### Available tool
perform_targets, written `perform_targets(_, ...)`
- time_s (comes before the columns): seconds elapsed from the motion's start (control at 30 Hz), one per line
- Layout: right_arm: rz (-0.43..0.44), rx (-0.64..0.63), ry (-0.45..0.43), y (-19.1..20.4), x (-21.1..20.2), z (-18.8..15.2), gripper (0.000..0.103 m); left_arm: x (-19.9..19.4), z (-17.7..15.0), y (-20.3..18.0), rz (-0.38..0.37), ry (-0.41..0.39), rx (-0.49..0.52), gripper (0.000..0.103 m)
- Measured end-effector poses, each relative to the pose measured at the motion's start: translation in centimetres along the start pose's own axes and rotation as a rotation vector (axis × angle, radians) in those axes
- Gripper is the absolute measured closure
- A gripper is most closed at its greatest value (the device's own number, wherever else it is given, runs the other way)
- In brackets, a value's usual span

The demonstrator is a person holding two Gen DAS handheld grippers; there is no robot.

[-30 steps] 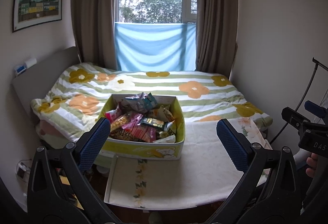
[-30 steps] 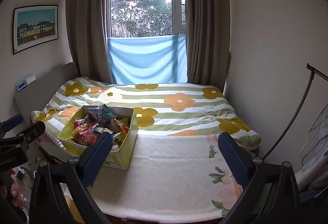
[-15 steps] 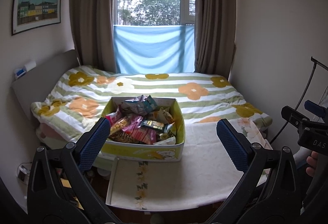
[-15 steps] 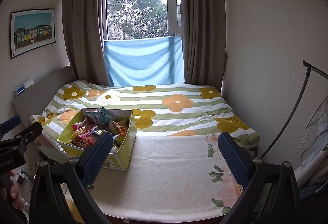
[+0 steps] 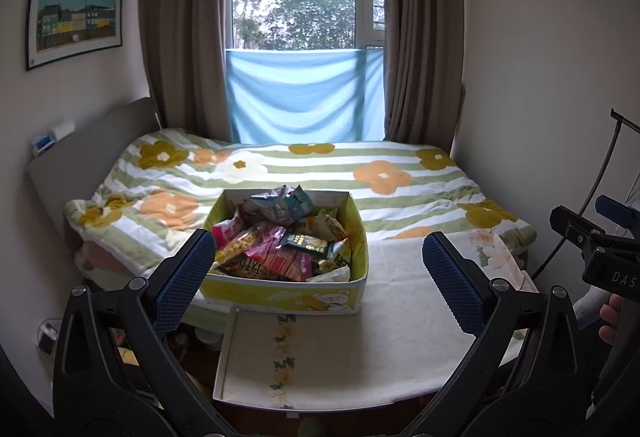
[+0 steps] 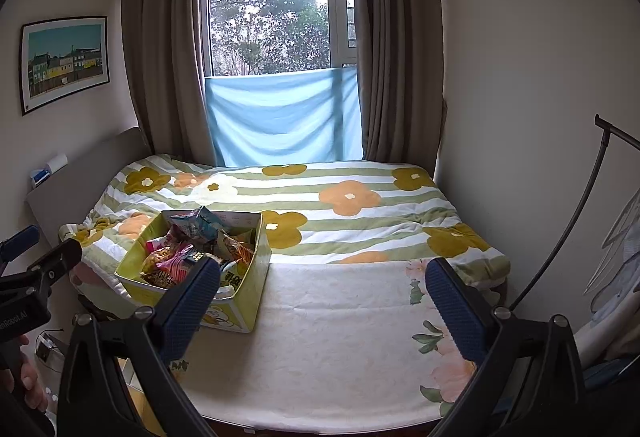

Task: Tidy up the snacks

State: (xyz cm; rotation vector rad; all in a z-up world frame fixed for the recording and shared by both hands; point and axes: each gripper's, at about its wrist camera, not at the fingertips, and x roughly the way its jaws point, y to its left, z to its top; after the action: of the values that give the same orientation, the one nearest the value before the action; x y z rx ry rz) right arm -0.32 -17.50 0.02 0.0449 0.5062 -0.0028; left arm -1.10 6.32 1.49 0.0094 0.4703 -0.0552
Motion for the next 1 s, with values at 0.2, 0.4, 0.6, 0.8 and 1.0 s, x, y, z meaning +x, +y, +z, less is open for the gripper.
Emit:
perform_targets(0.2,0.001,-0.001,0.0,-0.06,0.03,0.0,0.001,0.07,-0.13,-0.1,0.009,-0.004,0.002,0.0)
perform_targets(0.4,0.002,0.003,-0.001,-0.14,0.04,0.02,0.001,0.0,-0.22,-0.11,0.011,-0.006,0.003,0.0)
perform_targets(0.6,0.002,0.002,-0.001,-0.13,0.04,0.01,0.001,-0.02,-0.14,-0.18,0.013,-0.004,0.005,0.0)
perform_targets(0.8,0.001,0.003,-0.002,-0.02,-0.03,0.04,0.001,-0.15,0.02,-0.09,0.016,-0.008,0.012,0.0)
perform_targets(1.0,0.001,0.004,-0.001,-0.07,0.03,0.04,0.001,-0.62,0.15,-0.19,0.015,-0.03,0.012,0.0)
